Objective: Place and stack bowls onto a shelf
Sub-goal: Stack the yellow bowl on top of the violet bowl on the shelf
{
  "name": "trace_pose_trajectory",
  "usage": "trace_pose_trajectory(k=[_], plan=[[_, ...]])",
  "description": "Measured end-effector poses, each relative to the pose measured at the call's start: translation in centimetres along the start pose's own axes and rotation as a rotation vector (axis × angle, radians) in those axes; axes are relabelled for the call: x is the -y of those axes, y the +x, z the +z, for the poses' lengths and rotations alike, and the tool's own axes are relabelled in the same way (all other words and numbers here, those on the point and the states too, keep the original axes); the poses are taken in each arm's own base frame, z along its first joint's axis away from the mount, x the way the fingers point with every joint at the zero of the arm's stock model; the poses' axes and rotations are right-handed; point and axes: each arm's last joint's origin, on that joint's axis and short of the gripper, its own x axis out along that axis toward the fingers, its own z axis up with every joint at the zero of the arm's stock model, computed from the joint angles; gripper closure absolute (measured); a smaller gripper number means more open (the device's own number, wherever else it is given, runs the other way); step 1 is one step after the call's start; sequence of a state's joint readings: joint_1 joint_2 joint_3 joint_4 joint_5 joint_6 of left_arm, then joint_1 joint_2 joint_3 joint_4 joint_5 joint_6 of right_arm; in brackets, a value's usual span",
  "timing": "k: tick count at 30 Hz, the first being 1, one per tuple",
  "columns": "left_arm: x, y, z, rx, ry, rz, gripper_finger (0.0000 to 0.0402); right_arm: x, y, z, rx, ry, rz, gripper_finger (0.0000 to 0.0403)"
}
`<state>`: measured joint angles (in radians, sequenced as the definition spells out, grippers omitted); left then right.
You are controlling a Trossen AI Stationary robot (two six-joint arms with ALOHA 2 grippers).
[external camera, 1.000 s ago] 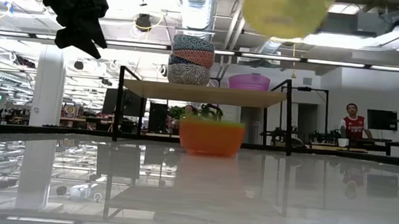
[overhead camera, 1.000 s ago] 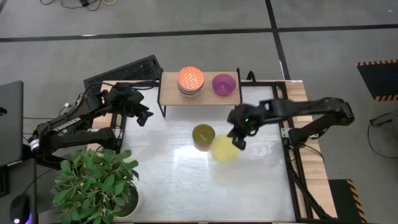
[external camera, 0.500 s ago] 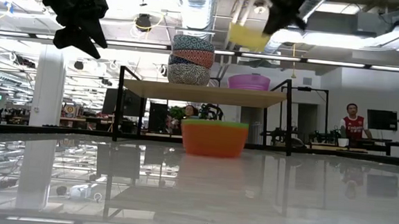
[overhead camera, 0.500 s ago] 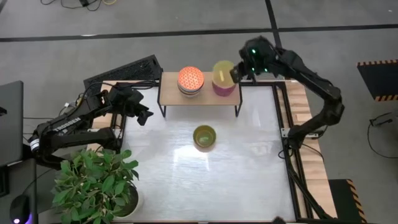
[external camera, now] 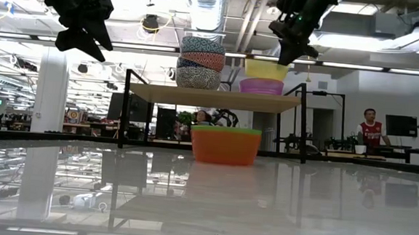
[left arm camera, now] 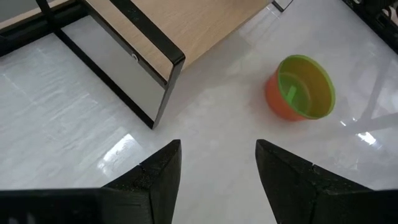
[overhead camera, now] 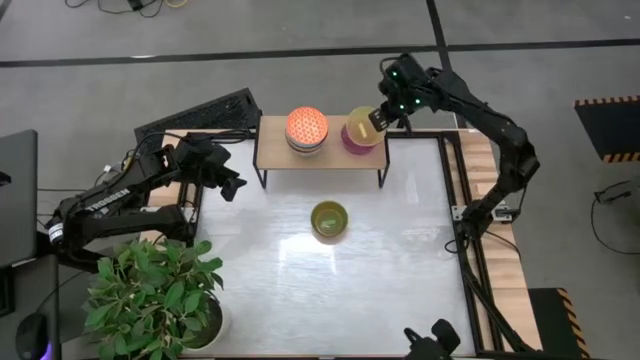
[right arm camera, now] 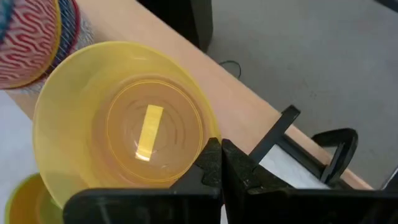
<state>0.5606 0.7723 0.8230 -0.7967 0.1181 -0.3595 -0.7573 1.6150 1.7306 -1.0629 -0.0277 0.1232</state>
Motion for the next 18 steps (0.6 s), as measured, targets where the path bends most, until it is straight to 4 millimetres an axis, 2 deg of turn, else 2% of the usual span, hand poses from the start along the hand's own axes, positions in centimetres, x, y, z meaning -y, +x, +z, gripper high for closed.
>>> trace_pose_trajectory(k=[4,9,14,18], plan=[[0.0,0.0,0.0,0.0,0.0,0.0,0.0211,0.0,-0.3,0.0,0.007,-0.004,0.003,0.0386],[0.0,0.0,0.0,0.0,0.009,0.001,0.0211,0.0,0.5,0.0,-0.019,-0.014,0.036,0.0384],[0.0,0.0,0.0,0.0,0.014,0.001,0.0211,0.0,2.1,0.1,-0.062,-0.02,0.036,0.0351],[0.0,0.0,0.0,-0.001,0.015,-0.004,0.0211,0.0,2.4,0.2,-0.063,-0.023,0.036,0.0334]])
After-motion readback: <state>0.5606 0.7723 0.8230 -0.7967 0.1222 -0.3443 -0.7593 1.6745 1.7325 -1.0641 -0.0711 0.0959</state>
